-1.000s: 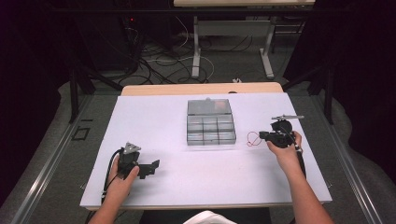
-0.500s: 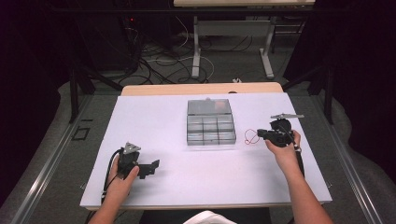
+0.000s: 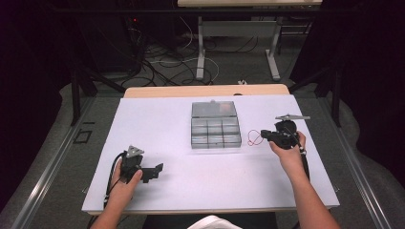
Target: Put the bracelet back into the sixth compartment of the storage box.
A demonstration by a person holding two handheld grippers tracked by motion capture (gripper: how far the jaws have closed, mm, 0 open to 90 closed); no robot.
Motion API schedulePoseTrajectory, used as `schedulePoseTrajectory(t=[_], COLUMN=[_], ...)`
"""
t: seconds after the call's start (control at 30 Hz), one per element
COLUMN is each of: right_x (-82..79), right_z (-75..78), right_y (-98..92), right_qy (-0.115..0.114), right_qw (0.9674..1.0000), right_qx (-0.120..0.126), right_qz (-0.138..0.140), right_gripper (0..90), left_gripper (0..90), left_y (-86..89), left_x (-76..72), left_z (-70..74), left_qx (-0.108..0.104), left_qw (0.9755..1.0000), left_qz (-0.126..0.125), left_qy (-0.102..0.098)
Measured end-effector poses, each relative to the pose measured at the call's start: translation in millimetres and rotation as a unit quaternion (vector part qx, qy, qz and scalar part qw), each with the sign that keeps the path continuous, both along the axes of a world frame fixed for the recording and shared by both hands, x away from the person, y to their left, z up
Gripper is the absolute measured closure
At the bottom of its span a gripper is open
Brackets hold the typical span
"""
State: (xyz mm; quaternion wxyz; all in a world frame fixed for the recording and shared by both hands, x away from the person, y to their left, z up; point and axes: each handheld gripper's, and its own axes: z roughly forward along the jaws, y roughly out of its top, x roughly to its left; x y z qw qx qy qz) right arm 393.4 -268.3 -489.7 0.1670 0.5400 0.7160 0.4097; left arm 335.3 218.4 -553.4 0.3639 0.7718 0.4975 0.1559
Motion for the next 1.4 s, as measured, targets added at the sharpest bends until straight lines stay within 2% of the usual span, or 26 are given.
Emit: schedulePoseTrajectory(t=[0.57,1.4], right_x=[2.7,15.0], right_z=[5.3,9.6], right_y=[13.7,47.4], right_qy=[-0.012,-0.020], right_qw=[0.9998,0.9991], right_qx=[0.002,0.007], right_qz=[0.013,0.036], right_gripper=[88.9,88.9], left_gripper=[4.3,4.4], left_y=[-0.4,0.3], left_x=[0.2,0.5], left_z=[-0.4,-0.3], left_qx=[0.001,0.003], left_qw=[1.0000,1.0000], left_qz=[0.000,-0.002], left_qy=[0.002,0.001])
